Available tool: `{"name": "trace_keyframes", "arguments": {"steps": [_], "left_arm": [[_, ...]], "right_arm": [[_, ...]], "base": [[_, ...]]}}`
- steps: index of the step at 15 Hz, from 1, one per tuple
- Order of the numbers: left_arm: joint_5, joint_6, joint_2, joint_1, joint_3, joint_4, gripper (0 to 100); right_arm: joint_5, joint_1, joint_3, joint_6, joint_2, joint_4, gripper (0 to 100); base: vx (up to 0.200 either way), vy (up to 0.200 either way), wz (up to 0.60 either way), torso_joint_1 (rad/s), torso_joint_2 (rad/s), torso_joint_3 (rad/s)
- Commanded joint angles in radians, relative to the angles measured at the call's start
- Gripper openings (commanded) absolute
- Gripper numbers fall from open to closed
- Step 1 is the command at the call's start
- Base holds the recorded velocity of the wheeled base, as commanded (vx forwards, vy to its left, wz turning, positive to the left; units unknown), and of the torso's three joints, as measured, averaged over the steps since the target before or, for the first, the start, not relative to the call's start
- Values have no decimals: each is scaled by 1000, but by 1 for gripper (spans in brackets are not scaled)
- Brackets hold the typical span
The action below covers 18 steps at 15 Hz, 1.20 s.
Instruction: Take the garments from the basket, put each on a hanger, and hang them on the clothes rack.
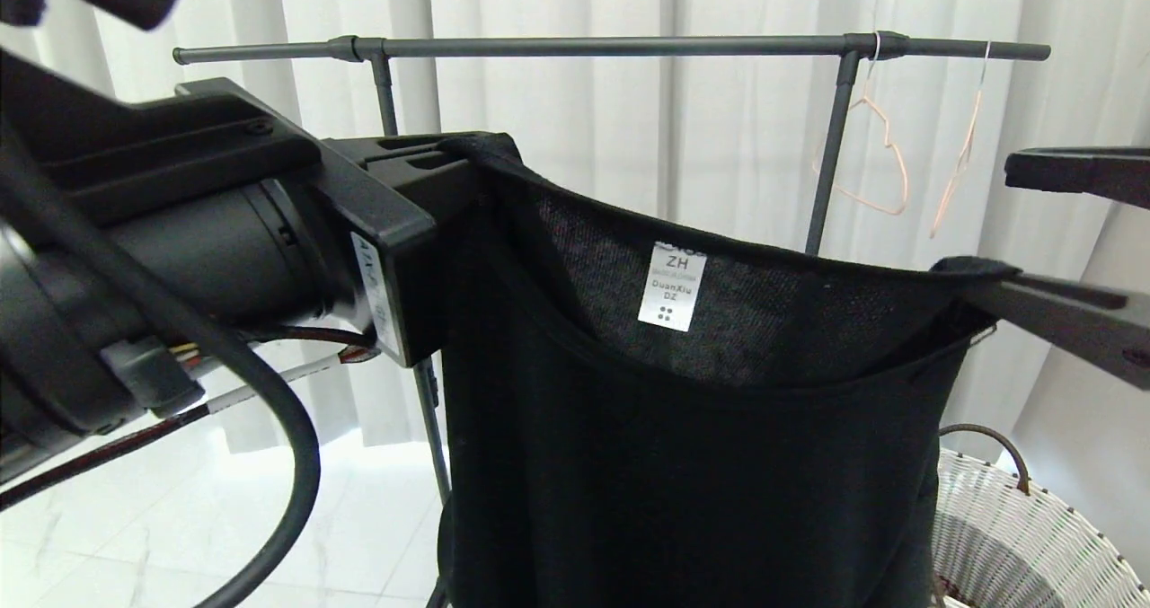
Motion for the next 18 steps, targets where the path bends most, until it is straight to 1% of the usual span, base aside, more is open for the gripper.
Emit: {"name": "trace_keyframes", "arguments": {"steps": [1,3,4,5,6,8,9,10,11,12,13,14,16,18], "left_arm": [[0,0,27,67,0,0,0],[0,0,50,110,-5,-2,0],[0,0,53,111,-2,-2,0],[0,0,53,111,6,-2,0],[2,1,51,111,23,-2,0],[10,24,22,145,70,0,0],[8,64,2,177,89,0,0],[2,120,-24,251,115,0,0],[0,139,-41,294,133,0,0],[0,141,-62,331,158,1,0],[0,141,-81,363,188,1,0],[0,141,-102,391,224,1,0],[-1,136,-145,440,294,1,0],[-6,135,-165,470,337,1,0]], "right_arm": [[42,1,19,-3,-73,75,100],[115,1,22,-8,-159,238,100],[129,0,24,-18,-190,290,100],[126,-2,28,-20,-208,308,100],[114,-26,41,-20,-218,312,100],[10,-181,58,-21,-211,328,100],[-21,-247,56,-21,-205,353,100],[-55,-361,51,-26,-190,420,100],[-79,-441,53,-49,-184,466,100],[-90,-520,59,-97,-182,488,100],[-89,-588,76,-110,-181,486,100],[-95,-637,99,-116,-181,486,100],[-116,-730,153,-155,-196,462,100],[-119,-757,166,-175,-202,417,100]], "base": [[0,0,0,0,0,0],[0,0,0,0,0,0],[0,0,0,0,0,0],[0,0,0,0,0,0],[0,0,0,0,0,0],[0,0,0,0,0,0],[0,0,0,0,0,0],[0,0,0,0,0,0],[0,0,0,0,0,0],[0,0,0,0,0,0],[0,0,0,0,0,0],[0,0,0,0,0,0],[0,0,0,0,0,0],[0,0,0,0,0,0]]}}
